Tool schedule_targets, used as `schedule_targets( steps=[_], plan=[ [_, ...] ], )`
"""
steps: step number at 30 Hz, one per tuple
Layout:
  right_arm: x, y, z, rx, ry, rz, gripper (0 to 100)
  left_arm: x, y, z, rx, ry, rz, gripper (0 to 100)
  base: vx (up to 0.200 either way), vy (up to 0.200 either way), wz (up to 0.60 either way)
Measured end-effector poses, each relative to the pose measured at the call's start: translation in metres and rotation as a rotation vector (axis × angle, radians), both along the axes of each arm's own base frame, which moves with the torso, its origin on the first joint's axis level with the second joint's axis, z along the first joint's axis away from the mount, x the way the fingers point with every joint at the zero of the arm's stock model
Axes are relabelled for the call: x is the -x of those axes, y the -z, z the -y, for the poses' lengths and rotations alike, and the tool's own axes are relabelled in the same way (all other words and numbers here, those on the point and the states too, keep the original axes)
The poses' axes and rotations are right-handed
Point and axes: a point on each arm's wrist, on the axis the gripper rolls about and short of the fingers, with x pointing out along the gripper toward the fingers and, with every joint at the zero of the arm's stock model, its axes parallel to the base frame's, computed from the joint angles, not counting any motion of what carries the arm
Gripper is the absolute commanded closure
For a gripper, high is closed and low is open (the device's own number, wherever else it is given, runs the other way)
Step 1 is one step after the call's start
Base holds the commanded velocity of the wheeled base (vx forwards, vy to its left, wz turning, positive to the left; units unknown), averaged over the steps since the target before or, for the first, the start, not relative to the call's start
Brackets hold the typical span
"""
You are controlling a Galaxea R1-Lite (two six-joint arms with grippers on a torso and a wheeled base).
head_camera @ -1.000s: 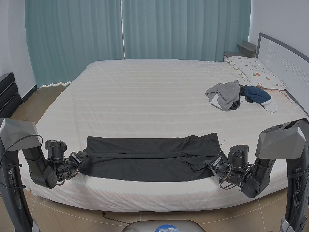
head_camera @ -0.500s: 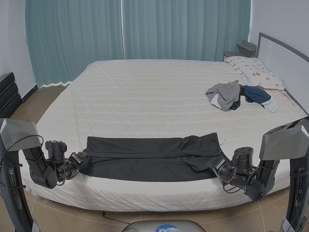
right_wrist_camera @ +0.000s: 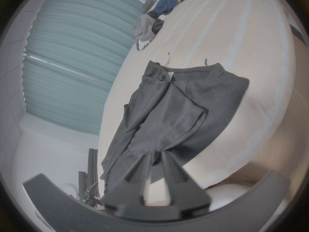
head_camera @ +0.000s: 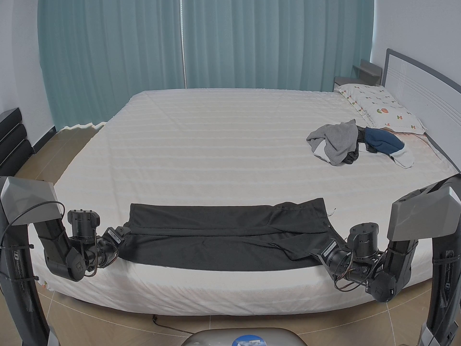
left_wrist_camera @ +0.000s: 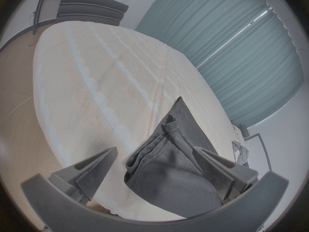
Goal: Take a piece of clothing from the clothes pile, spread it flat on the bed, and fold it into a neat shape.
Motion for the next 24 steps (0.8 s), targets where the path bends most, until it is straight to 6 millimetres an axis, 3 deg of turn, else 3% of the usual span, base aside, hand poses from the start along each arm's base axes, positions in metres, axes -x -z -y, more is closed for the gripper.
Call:
schedule_targets(
  steps=[9,16,24],
  plan=[
    [0.004,-0.017,0.006,0.007,-0.001,0.078,0,-0.001,-0.002,0.0,-0.01,-0.003,0.022,0,0.0,0.0,0.0],
    [0.005,-0.04,0.025,0.02,0.043,0.156,0,-0.004,-0.011,-0.002,-0.03,-0.041,0.112,0,0.0,0.0,0.0],
    [-0.003,-0.049,0.034,-0.011,0.077,0.195,0,-0.003,-0.013,-0.005,-0.034,-0.06,0.121,0,0.2,0.0,0.0]
  ],
)
